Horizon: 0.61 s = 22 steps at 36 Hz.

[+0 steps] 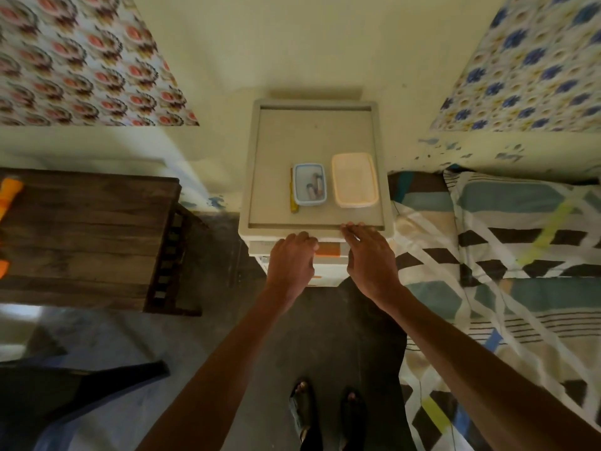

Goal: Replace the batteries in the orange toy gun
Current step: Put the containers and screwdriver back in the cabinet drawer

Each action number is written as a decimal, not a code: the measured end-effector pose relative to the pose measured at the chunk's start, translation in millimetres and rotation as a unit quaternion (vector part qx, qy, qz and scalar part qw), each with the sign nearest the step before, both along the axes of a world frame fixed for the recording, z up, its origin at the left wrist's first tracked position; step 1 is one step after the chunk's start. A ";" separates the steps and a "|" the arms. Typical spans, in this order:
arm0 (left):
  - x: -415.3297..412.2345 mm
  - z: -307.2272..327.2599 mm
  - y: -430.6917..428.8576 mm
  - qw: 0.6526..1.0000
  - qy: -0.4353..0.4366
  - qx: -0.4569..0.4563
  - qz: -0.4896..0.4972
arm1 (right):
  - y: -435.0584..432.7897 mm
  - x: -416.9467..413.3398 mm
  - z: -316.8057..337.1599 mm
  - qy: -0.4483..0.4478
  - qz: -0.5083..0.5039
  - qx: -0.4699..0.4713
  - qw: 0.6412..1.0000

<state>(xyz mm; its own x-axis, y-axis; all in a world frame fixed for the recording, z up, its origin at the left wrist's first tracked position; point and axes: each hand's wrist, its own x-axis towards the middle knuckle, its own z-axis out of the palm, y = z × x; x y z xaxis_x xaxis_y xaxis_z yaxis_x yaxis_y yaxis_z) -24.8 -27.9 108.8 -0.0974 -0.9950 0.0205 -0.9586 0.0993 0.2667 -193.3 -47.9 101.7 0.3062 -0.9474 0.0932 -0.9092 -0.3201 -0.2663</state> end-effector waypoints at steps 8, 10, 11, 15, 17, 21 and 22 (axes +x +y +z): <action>16.7 27.2 -55.7 0.939 0.252 -0.075 0.219 | -40.8 -7.9 26.5 -0.300 -0.311 0.060 0.900; 21.5 29.1 -74.7 0.938 0.235 -0.041 0.251 | -61.5 -6.5 31.0 -0.326 -0.355 0.101 0.870; 23.0 28.3 -82.7 0.939 0.223 -0.022 0.259 | -71.2 -5.4 31.3 -0.339 -0.364 0.127 0.858; 21.8 26.1 -105.4 0.929 0.219 0.037 0.296 | -97.0 -6.2 22.6 -0.382 -0.368 0.216 0.820; 19.5 26.0 -112.8 0.927 0.212 0.042 0.307 | -104.1 -5.6 24.9 -0.395 -0.368 0.236 0.808; 18.8 26.0 -121.3 0.920 0.213 0.048 0.324 | -105.8 -1.5 33.0 -0.414 -0.371 0.255 0.791; 18.7 26.6 -122.0 0.920 0.214 0.048 0.325 | -104.0 -1.5 35.1 -0.407 -0.371 0.252 0.796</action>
<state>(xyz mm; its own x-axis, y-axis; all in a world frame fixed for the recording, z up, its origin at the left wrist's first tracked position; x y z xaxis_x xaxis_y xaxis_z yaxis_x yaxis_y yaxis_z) -6.1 -149.8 135.3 0.5161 -0.8391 -0.1721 -0.6126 -0.5020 0.6105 -194.8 -151.9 136.8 -0.3226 -0.8189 -0.4748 -0.2590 0.5588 -0.7878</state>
